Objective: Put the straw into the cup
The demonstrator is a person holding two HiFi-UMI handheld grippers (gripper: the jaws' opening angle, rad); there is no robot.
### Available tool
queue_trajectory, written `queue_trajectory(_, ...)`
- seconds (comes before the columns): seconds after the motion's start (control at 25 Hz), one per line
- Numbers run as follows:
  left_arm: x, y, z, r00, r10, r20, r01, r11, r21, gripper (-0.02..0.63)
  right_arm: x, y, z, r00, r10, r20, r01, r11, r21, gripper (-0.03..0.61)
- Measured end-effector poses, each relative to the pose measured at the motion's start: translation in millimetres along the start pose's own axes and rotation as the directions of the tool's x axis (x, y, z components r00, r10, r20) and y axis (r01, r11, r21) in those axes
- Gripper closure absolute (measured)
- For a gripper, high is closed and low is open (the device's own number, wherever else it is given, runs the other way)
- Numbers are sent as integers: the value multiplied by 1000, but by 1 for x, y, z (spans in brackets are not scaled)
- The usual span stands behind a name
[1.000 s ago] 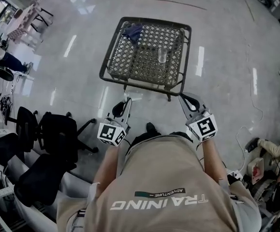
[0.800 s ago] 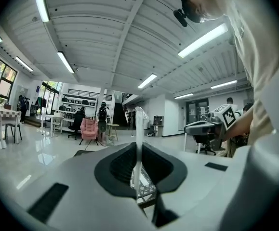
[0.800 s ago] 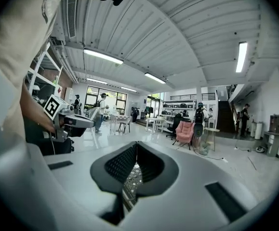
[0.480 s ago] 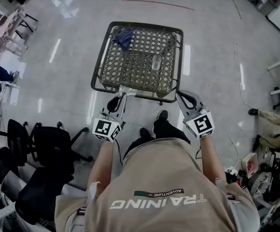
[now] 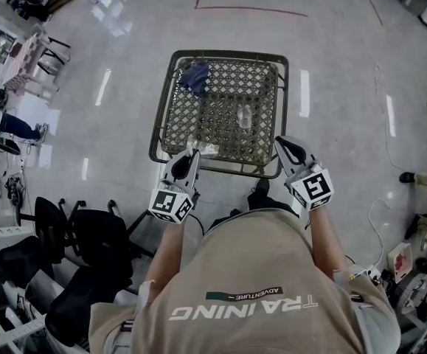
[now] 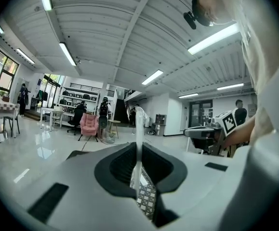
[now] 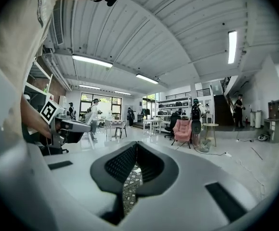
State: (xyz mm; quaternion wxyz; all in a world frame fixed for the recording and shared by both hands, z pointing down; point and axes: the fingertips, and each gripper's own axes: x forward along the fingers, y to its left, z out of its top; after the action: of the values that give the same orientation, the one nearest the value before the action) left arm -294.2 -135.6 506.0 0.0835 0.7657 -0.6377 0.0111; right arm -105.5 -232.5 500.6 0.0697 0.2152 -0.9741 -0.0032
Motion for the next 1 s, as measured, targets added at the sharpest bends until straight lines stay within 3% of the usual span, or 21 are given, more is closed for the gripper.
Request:
queue_trajectory(0.44,99,-3,34,999,-42,-23,43,996,78,568,23,-79,-12,1000,-1,-7,1,1000,21,560)
queue_trajectory(0.8,160,-17,38,984,-169,-48,173,981,86,568,3,-105,-20,995,-86,-44,88,995,53,560)
queue_trajectory(1.0,187,-19,16,970,-226,-88,233,969,81,568,-13,-100,-22,989,-133,-62,136,989,53,560)
